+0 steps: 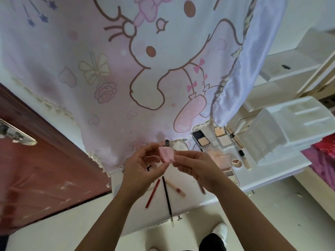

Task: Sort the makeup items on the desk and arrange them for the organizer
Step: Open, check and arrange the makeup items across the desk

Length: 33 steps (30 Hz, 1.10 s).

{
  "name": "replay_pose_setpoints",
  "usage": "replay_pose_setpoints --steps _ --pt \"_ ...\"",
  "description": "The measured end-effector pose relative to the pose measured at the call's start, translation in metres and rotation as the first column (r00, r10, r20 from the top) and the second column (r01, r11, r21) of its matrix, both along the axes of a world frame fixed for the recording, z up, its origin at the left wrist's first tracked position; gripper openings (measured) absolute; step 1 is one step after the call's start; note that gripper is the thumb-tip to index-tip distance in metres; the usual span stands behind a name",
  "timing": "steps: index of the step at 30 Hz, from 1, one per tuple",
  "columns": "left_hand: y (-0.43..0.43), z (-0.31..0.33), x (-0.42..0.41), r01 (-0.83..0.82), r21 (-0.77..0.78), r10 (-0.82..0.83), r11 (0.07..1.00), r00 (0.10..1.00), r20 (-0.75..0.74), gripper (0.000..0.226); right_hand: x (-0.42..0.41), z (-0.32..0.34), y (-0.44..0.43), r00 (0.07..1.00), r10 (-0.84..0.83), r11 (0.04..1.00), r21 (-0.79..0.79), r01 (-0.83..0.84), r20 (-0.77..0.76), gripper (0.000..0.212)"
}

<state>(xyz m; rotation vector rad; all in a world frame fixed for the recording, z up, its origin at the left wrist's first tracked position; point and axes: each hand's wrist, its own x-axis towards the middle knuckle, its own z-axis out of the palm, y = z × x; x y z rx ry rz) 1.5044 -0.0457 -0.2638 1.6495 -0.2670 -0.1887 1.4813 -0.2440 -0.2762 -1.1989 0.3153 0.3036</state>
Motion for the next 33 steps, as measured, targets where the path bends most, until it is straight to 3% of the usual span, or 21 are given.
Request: replay_pose_setpoints --steps 7,11,15,22,28,33 --pt "-0.002 -0.001 -0.002 0.025 -0.122 -0.041 0.992 0.991 -0.131 0.053 0.0 0.003 0.002 0.994 0.063 0.996 0.071 -0.057 -0.086 0.03" --pt "-0.001 -0.005 0.0 -0.075 -0.134 0.049 0.988 0.98 -0.191 0.055 0.002 0.003 0.001 0.991 0.085 0.996 0.012 -0.084 -0.101 0.029" --pt "0.0 -0.006 0.003 -0.075 0.057 0.079 0.996 0.993 -0.082 0.053 0.006 0.007 -0.002 0.994 0.099 0.995 -0.011 -0.1 -0.048 0.039" --pt "-0.002 -0.003 0.004 0.012 0.182 -0.021 0.983 0.999 0.048 0.055 0.014 0.009 -0.003 0.966 0.255 0.966 -0.041 -0.256 -0.034 0.052" --pt "-0.005 0.003 0.004 0.064 0.218 -0.087 0.974 0.991 0.098 0.052 0.014 0.012 -0.003 0.966 0.259 0.957 -0.143 -0.252 0.026 0.023" --pt "-0.002 0.001 0.007 0.066 0.113 -0.071 0.991 0.997 0.043 0.053 0.016 0.009 -0.009 0.977 0.212 0.972 -0.111 -0.207 0.034 0.019"
